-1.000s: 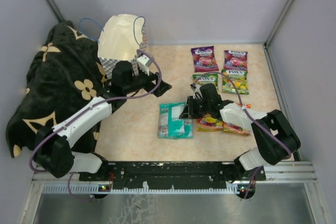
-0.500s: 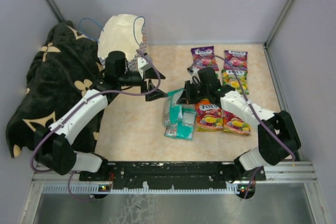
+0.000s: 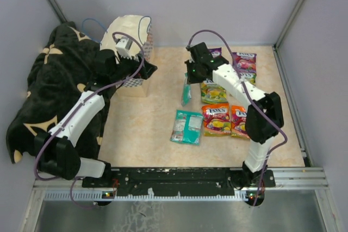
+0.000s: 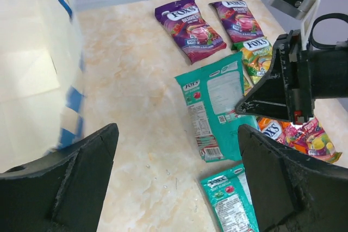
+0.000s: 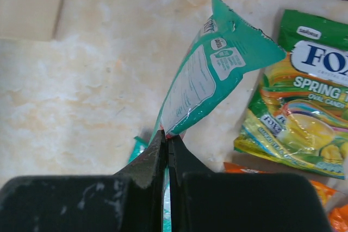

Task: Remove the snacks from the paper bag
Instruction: Adjust the snack at the center of the board.

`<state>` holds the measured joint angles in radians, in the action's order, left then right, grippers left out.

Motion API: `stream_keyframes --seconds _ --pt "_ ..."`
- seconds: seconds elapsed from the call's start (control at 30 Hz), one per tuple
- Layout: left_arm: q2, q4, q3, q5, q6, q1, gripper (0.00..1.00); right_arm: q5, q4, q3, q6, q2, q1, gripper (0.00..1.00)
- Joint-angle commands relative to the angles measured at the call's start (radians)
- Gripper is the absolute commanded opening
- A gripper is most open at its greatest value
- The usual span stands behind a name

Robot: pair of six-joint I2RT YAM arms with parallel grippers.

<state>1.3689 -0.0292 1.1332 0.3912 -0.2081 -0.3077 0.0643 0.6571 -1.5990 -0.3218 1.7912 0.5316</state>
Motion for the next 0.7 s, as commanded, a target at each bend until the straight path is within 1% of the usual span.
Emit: stream_keyframes --seconds 0.0,0.17,0.27,0.43,0.5,0.57,0.6,0.63,0.67 --pt "-0.011 -0.046 -0.036 -0.036 -0.124 0.001 0.96 -0.176 0.141 -0.17 0.065 0.068 0.034 0.0" --pt "0.029 -0.024 0.003 -0.04 -0.125 0.002 0.96 -0.327 0.246 -0.334 0.1 0.188 0.086 0.0" --pt "0.045 0.005 0.025 -0.083 -0.126 0.002 0.95 -0.391 0.292 -0.417 0.105 0.28 0.114 0.0" --pt "0.014 0.022 0.004 -0.184 -0.116 0.006 0.95 -0.38 0.307 -0.518 0.096 0.437 0.152 0.0" --pt "0.0 0.037 0.005 -0.238 -0.114 0.006 0.95 -0.344 0.295 -0.57 0.086 0.48 0.169 0.0" --pt "-0.009 0.046 0.009 -0.252 -0.114 0.005 0.95 -0.271 0.264 -0.599 0.071 0.508 0.177 0.0" --pt "-0.011 0.051 0.011 -0.253 -0.113 0.006 0.95 -0.23 0.247 -0.607 0.061 0.515 0.181 0.03" --pt "-0.01 0.055 0.014 -0.253 -0.114 0.005 0.95 -0.186 0.226 -0.606 0.052 0.517 0.183 0.12" --pt "-0.007 0.062 0.02 -0.252 -0.114 0.005 0.94 -0.131 0.2 -0.598 0.044 0.514 0.183 0.26"
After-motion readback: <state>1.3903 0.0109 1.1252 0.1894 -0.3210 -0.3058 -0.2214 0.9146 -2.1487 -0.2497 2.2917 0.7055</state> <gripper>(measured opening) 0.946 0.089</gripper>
